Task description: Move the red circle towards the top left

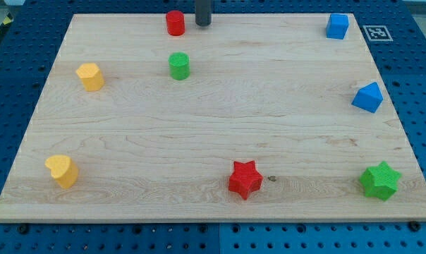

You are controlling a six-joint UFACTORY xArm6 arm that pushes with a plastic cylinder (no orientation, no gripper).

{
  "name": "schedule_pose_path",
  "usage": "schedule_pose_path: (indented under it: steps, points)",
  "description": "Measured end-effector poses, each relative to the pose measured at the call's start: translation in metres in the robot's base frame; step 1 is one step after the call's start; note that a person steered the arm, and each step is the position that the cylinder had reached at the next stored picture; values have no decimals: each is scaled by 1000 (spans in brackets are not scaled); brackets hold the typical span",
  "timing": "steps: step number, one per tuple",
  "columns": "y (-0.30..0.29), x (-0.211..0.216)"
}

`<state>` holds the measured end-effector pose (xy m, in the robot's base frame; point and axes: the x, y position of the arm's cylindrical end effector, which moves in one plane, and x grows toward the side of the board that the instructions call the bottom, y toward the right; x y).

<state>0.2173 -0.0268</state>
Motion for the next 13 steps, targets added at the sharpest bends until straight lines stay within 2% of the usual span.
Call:
schedule_pose_path:
  steps: [5, 6, 8, 9, 10, 13]
  points:
    - [-34, 4]
    - [-70, 4]
    - [-62, 41]
    - [-59, 43]
    - [-73, 33]
    - [-169, 14]
